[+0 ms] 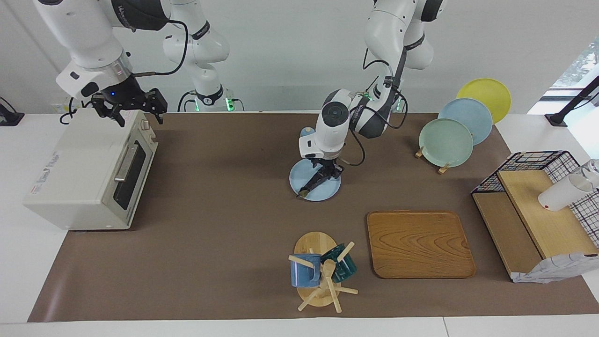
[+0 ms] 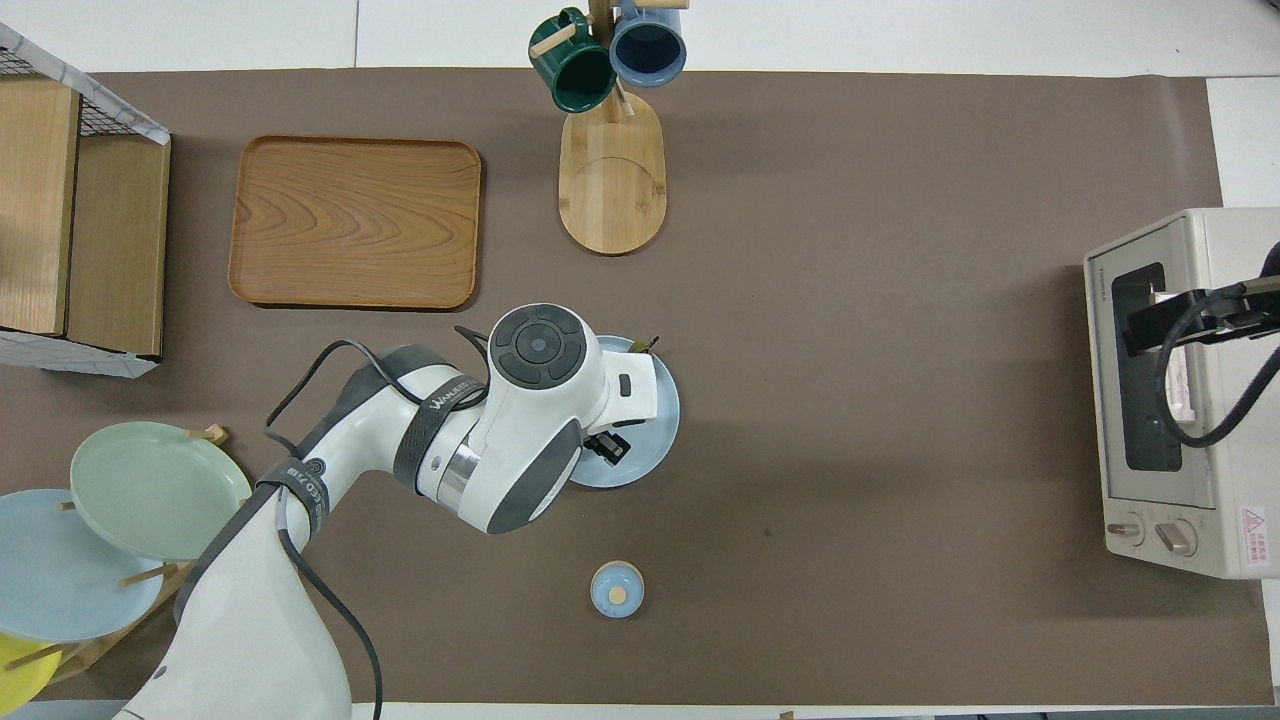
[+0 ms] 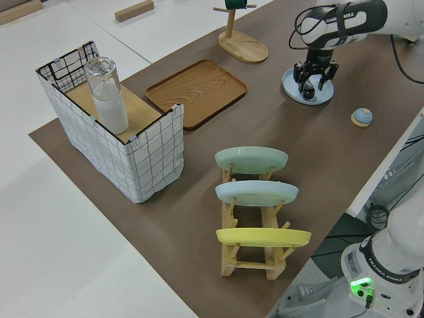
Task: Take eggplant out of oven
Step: 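Grasp the purple eggplant on the plate with the left gripper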
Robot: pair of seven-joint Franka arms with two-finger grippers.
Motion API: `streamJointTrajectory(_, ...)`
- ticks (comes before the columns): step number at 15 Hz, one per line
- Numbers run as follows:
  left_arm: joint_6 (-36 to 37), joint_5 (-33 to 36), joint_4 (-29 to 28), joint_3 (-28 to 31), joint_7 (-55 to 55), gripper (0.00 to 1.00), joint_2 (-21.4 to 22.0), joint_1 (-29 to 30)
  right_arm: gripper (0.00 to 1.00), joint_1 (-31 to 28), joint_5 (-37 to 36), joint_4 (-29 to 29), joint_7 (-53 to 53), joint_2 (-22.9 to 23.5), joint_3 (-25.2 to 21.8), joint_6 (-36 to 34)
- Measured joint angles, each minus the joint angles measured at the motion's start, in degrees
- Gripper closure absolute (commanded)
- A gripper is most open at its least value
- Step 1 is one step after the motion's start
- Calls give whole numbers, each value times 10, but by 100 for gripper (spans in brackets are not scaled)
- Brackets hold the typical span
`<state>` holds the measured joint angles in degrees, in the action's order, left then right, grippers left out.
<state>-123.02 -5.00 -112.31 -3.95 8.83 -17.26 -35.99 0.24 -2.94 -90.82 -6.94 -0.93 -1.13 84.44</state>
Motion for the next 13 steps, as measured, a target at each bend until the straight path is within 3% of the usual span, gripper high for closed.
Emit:
streamJointTrajectory(4, 0, 0, -4, 0, 0, 46, 0, -2, 0, -5, 0, 0, 12, 0, 0, 1)
streamJointTrajectory(7, 0, 0, -6, 1, -2, 75, 0, -2, 0, -13, 0, 0, 12, 0, -1, 5)
streamJointTrajectory(9, 0, 0, -6, 1, -9, 100, 0, -3, 0, -15, 0, 0, 12, 0, -1, 10)
streamJointTrajectory(13, 0, -2, -1, 4, -32, 100, 2, -2, 0, -19, 0, 0, 12, 0, -1, 13)
